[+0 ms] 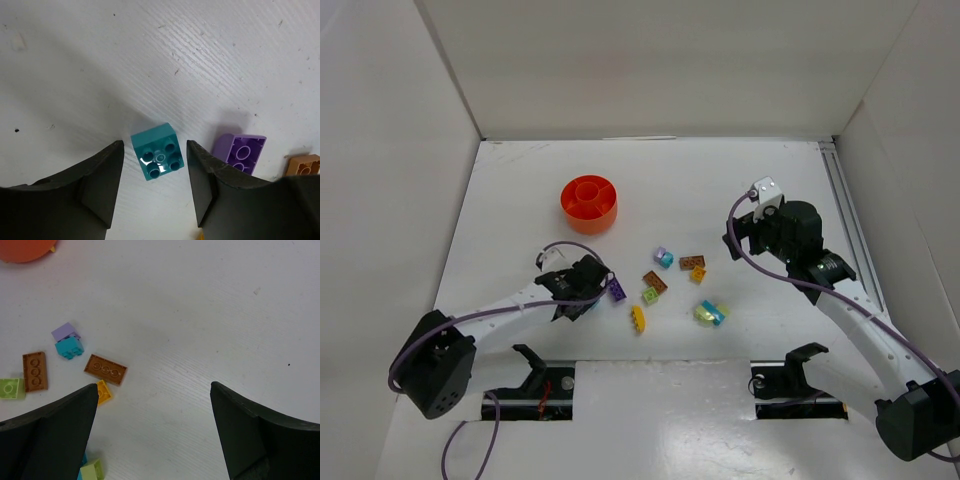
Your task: Sort the legos into containers by color
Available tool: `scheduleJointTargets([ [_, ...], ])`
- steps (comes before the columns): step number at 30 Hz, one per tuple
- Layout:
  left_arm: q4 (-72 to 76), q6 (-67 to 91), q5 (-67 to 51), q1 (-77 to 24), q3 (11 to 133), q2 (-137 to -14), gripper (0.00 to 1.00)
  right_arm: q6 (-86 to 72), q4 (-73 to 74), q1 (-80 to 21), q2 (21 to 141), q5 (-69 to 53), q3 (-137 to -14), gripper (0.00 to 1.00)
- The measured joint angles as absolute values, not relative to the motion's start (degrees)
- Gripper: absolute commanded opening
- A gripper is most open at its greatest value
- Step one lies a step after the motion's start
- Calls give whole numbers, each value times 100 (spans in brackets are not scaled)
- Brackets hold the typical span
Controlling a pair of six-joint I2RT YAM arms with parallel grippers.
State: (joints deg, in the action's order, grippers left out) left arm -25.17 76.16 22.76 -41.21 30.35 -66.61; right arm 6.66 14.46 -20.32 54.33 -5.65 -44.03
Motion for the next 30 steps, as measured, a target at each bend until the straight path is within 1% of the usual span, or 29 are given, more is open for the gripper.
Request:
scheduleJointTargets([
  [6,-2458,7513,2366,-4119,3218,-7022,43,666,1450,-2032,5433,-484,-4403,97],
  [7,-2427,7500,2362,-4119,3260,-7083,39,666,1450,-2032,5433,-467,-4403,97],
  [10,-2342,7463,2353,-4115,3332,-7227,33,666,1450,-2032,5433,-425,-4403,97],
  [13,-2327,7432,2333,-4115,3387,-7279,21,666,1452,-2032,5433,-401,-4403,97],
  [16,-2346,7404,2316,-4112,3402,-7282,14,666,1452,-2032,5433,-360,-4403,97],
  [22,-2812,7214,2388,-4115,3798,-7236,15,666,1446,-2032,5433,-349,-4397,97],
  [26,-2980,6836,2705,-3892,4637,-7205,15,692,1411,-2029,5433,-436,-4318,100],
  [30,-2936,6241,2969,-3242,5699,-7319,14,733,1406,-2021,5411,-443,-4294,100],
])
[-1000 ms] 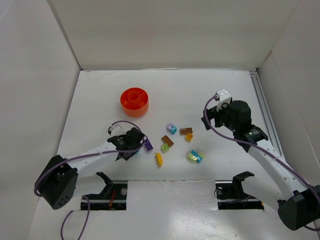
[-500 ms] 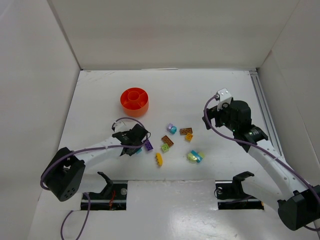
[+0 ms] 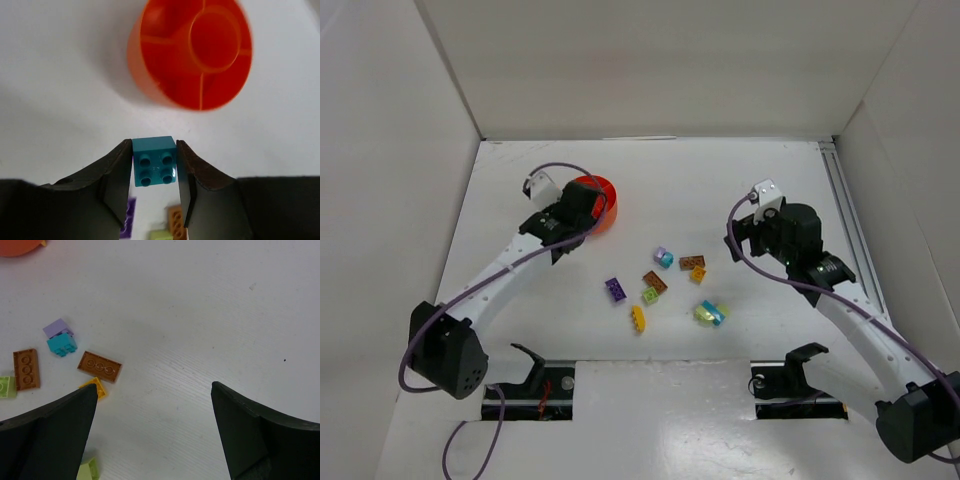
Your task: Sort the legos into containers by color
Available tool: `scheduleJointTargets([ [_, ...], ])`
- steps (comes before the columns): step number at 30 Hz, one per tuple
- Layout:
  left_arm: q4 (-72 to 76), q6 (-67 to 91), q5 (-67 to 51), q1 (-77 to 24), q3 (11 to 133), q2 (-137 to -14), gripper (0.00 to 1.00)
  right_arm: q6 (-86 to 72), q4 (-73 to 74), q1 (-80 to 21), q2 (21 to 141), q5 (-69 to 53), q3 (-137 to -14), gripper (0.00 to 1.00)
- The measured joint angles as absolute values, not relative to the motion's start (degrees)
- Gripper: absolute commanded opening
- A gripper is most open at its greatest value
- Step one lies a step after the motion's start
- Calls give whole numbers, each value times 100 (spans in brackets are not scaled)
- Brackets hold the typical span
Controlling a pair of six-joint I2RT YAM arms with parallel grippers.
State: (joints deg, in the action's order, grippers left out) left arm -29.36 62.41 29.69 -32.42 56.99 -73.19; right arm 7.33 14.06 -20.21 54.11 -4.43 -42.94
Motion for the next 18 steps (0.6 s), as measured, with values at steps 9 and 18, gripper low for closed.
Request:
scheduleJointTargets([
  [9,-2261,4862,2978,-1839,7043,-8215,14,773,1396,-1957,5247,-274,-4250,100],
  [18,-1503,3815,2606,-1479,7338,-9111,17,775,1389,-1839,5258,-145,-4248,100],
])
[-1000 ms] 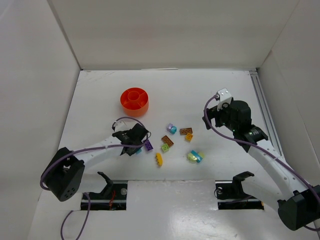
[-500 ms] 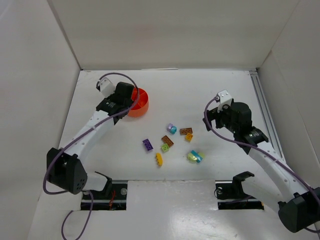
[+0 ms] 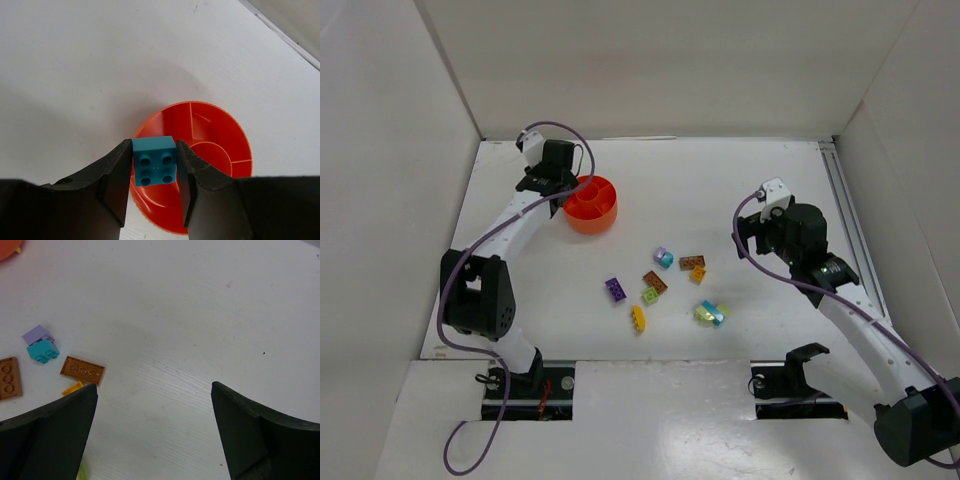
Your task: Sort the legos into containers by color
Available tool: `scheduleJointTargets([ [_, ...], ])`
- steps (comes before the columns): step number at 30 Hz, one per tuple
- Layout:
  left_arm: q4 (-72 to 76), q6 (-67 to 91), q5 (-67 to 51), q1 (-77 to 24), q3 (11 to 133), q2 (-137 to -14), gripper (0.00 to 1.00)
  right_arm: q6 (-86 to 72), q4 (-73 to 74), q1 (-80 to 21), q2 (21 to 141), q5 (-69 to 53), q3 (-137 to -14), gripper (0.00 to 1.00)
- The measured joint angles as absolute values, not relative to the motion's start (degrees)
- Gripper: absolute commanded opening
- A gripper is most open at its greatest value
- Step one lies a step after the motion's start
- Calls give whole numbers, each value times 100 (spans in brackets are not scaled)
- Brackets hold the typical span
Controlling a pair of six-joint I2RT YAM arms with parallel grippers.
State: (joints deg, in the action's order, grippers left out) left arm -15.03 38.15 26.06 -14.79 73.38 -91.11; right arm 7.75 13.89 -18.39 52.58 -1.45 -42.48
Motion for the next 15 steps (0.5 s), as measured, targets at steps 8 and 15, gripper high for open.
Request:
scheduleJointTargets([
  [8,-1293,3441,2373,-1422,7994,-10082,17,797,1393,-1758,5266,-86,-4248,100],
  [15,-1363,3391,2290,-1402,8064,-10328,25,799,1413,-1726,5280,10,-4248,100],
])
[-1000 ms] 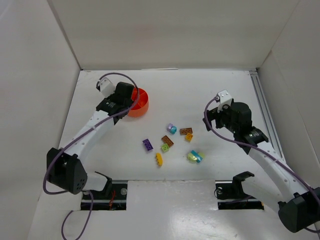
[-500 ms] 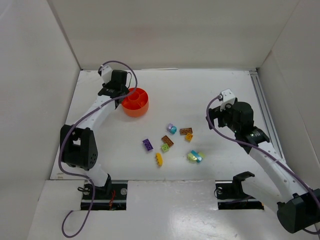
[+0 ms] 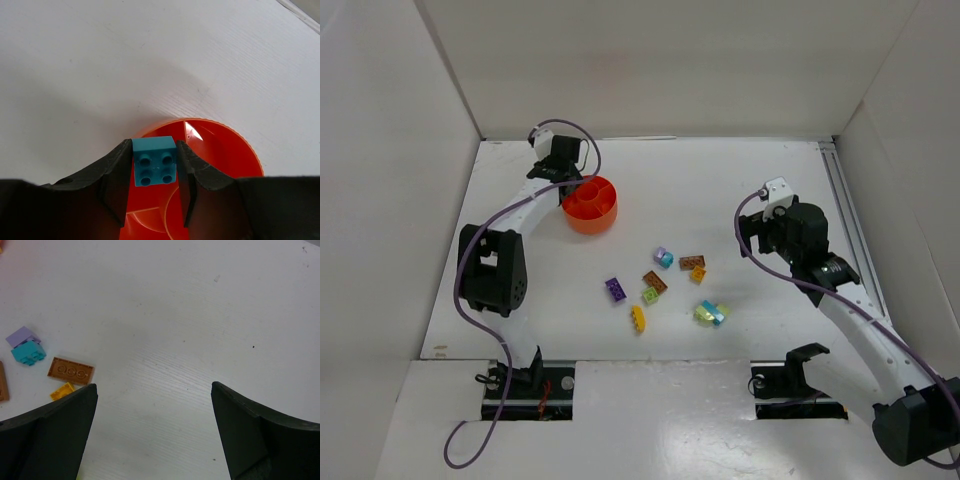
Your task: Sort the legos into containers by color
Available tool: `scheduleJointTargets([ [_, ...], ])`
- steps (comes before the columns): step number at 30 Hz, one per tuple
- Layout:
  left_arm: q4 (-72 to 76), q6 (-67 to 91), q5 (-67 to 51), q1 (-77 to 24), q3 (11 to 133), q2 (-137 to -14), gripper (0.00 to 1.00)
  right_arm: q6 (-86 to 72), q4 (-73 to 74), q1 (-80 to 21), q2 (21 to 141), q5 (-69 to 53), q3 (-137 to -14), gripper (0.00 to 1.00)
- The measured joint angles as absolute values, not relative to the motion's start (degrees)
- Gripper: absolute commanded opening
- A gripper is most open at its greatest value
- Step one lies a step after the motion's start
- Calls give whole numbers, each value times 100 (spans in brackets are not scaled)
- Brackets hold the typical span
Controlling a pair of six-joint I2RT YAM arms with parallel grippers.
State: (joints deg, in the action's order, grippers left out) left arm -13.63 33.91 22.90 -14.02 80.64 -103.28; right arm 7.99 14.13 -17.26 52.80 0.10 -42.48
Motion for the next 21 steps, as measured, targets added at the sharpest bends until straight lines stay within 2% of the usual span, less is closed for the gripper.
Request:
scheduleJointTargets([
  [8,-1428,3393,2220,-1402,8064,-10326,47,801,1415,-1726,5288,69,-4248,100],
  [14,-1570,3393,2145,-1402,8062,-10165,58,801,1415,-1726,5280,64,-4248,100],
  [16,-1616,3387,2106,-1402,8053,-9988,76,838,1411,-1726,5258,-12,-4248,100],
  [18,-1619,3389,2040,-1402,7955,-9695,100,934,1398,-1721,5229,-248,-4248,100],
  [21,-1636,3461,1896,-1402,7614,-9037,100,1057,1330,-1881,5256,-458,-4248,100],
])
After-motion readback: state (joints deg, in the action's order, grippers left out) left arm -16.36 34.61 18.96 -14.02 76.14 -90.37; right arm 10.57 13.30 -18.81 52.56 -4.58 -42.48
